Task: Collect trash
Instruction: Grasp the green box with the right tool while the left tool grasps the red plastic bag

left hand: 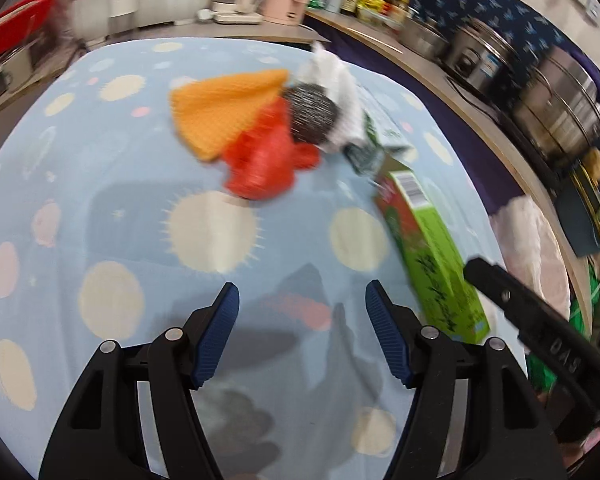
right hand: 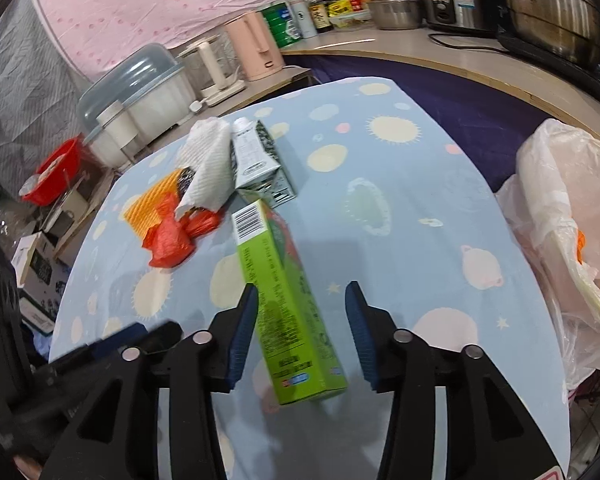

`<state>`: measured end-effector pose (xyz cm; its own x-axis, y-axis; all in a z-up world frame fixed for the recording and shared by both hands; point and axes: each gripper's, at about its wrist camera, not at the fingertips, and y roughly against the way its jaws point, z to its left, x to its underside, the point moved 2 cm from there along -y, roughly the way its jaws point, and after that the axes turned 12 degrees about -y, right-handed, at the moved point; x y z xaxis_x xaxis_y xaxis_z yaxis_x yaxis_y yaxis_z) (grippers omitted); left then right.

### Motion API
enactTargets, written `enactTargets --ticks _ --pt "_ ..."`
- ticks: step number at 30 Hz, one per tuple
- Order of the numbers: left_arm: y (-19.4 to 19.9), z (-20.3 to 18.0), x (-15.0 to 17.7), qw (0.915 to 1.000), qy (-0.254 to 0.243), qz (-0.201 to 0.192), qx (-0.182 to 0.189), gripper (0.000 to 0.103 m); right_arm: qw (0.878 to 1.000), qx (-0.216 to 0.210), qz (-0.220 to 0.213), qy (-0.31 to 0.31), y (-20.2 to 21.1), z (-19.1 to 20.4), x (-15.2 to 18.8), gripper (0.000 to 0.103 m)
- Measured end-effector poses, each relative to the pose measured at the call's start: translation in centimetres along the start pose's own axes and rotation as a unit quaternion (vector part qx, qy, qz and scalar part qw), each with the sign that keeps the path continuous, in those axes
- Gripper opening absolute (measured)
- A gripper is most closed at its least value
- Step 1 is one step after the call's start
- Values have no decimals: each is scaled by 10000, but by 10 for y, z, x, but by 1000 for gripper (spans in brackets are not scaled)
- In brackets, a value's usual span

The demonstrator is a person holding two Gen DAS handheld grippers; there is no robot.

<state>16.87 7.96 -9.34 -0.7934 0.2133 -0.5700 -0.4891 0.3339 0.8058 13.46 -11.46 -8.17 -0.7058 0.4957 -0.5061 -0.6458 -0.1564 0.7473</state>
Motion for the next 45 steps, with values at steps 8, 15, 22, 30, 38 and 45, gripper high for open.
enactTargets --ticks 8,15,22,30,38,45 --pt "2 30 -7 9990 341 -94 -271 70 9999 36 154 60 -19 4 5 47" --pt "-12 32 -25 9990 320 -117 -296 70 9995 60 242 201 -28 14 8 48" --pt "-32 29 -46 9990 224 -95 -374 71 9993 82 347 120 -41 10 7 48" --pt "-53 30 -60 9988 188 -79 -436 67 9994 57 323 -48 -43 0 1 37" --pt "-53 26 -59 9993 126 22 -339 34 9996 16 275 -108 -37 -3 -1 35" --pt "-31 12 -50 9996 79 -66 -275 32 9997 -61 178 -162 -23 -6 -1 31"
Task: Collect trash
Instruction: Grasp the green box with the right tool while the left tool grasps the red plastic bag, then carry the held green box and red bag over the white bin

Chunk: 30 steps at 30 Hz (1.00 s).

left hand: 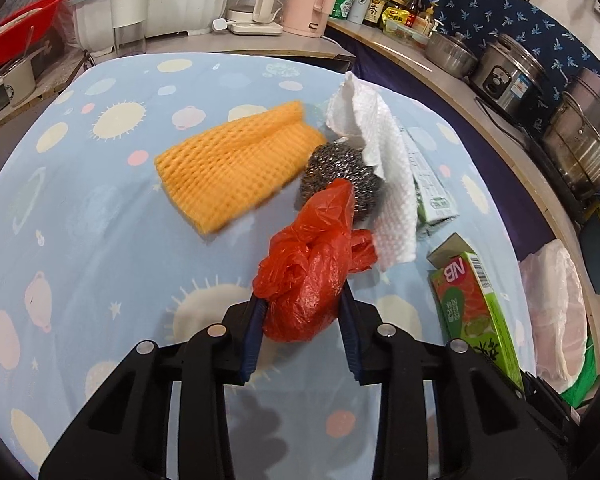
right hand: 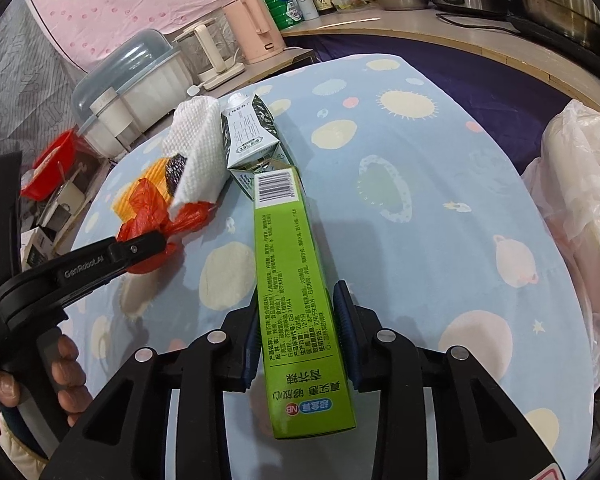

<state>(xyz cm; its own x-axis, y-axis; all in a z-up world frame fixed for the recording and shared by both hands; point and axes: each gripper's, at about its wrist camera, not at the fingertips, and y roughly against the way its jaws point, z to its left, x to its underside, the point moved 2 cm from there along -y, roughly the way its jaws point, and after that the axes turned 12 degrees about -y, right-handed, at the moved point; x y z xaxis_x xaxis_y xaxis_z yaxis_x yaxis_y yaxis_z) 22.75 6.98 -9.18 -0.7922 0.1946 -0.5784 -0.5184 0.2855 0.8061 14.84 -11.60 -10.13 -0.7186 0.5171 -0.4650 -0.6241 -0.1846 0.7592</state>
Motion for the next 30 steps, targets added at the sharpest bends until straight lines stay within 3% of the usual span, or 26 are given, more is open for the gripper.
enactTargets --ticks 15,30 --pt "53 -46 27 9993 -239 -123 265 32 9986 -197 -456 -155 58 -14 2 30" --pt "87 -119 36 9948 -810 -316 529 32 9928 -225 -1018 -598 123 -67 -3 30"
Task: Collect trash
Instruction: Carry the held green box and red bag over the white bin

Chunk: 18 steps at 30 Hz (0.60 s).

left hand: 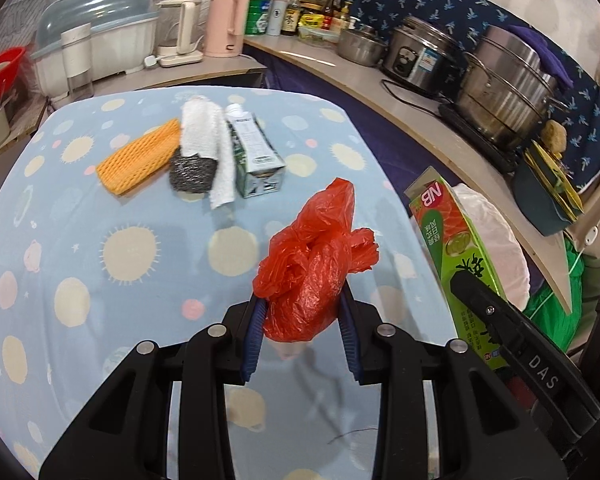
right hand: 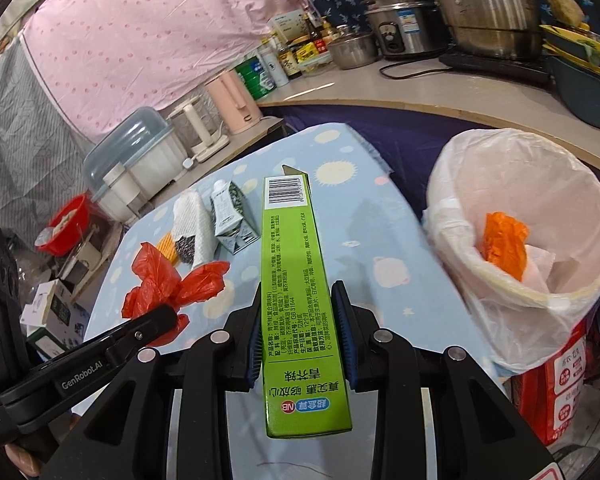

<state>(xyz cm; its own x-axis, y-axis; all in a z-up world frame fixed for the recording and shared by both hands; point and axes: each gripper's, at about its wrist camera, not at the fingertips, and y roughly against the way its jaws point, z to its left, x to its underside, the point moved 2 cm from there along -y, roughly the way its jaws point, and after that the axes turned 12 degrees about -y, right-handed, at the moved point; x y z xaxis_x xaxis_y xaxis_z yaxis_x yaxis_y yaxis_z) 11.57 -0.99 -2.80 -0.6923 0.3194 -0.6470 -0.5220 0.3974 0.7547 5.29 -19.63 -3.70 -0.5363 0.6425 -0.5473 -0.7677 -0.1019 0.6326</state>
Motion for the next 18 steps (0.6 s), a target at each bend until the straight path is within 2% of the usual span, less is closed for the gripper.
enactTargets --ticks 10,18 --pt "-5 -63 -11 9987 -428 7 292 32 9979 270 -394 -445 39 -64 -23 30" --pt "-17 -129 -27 9940 -887 -50 633 32 9931 568 -629 -807 60 -120 -41 30"
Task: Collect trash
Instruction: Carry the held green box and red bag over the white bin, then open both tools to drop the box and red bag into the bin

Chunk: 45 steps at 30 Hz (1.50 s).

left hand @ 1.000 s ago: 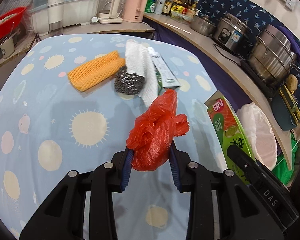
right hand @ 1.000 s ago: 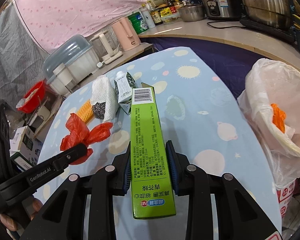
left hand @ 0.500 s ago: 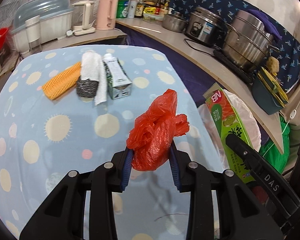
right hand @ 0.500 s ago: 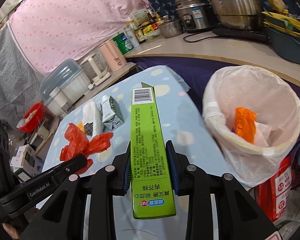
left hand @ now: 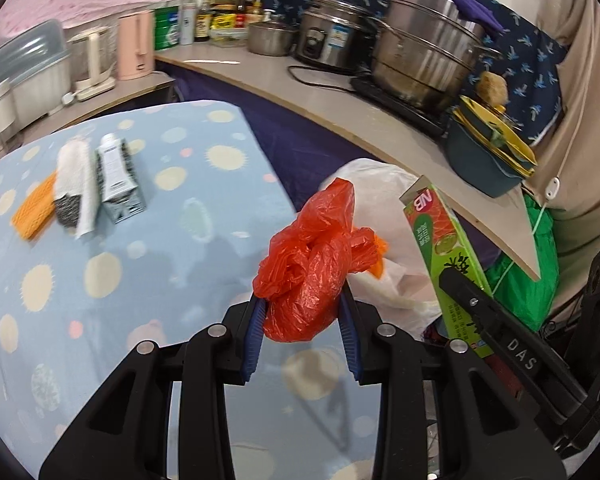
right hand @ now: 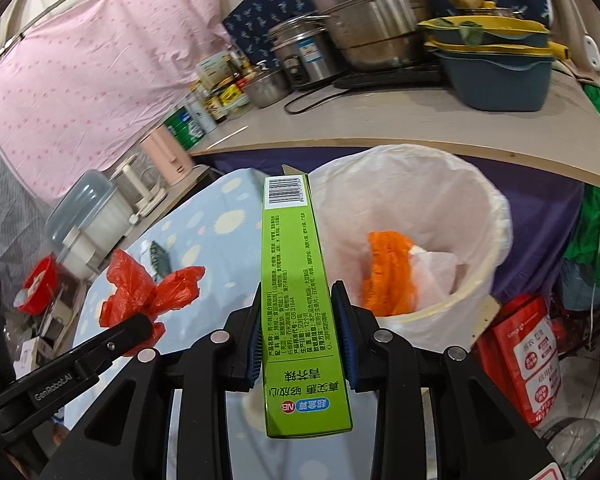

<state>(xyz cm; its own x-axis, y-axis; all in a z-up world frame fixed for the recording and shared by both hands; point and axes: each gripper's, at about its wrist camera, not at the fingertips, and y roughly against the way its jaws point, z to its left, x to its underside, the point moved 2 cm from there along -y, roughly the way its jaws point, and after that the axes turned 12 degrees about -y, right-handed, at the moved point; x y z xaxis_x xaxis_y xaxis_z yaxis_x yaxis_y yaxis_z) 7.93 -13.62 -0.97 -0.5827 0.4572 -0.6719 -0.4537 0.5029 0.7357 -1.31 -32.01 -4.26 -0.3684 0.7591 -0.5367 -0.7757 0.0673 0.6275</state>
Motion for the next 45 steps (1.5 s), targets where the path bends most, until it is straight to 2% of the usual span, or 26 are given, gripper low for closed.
enactTargets --ticks 10,13,23,34,36,38,40,45 --pt "-38 -52 -25 9988 -351 116 315 32 9991 304 -44 -281 -9 -48 -25 30" --pt "-53 -60 -32 9985 -435 173 294 32 9988 360 -34 -338 -14 -55 -30 30" --pt "-90 -79 -48 9977 -530 318 273 32 9979 501 -35 -421 -32 -67 -44 30" --pt "-104 -86 -51 9974 -595 318 248 34 9973 570 -89 -455 -44 -68 -54 32" --pt "-108 -86 -51 9974 -594 346 221 37 9973 575 -111 -441 -45 -66 -55 32" --pt "-110 -83 -51 9980 -521 330 112 56 9968 653 -159 -422 -45 -65 -56 33" --pt "-108 -79 -51 9985 -447 297 92 65 9967 634 -184 -470 -42 -66 -56 36" --pt "-102 -70 -52 9991 -354 244 44 69 9968 611 -216 -464 -38 -63 -54 42"
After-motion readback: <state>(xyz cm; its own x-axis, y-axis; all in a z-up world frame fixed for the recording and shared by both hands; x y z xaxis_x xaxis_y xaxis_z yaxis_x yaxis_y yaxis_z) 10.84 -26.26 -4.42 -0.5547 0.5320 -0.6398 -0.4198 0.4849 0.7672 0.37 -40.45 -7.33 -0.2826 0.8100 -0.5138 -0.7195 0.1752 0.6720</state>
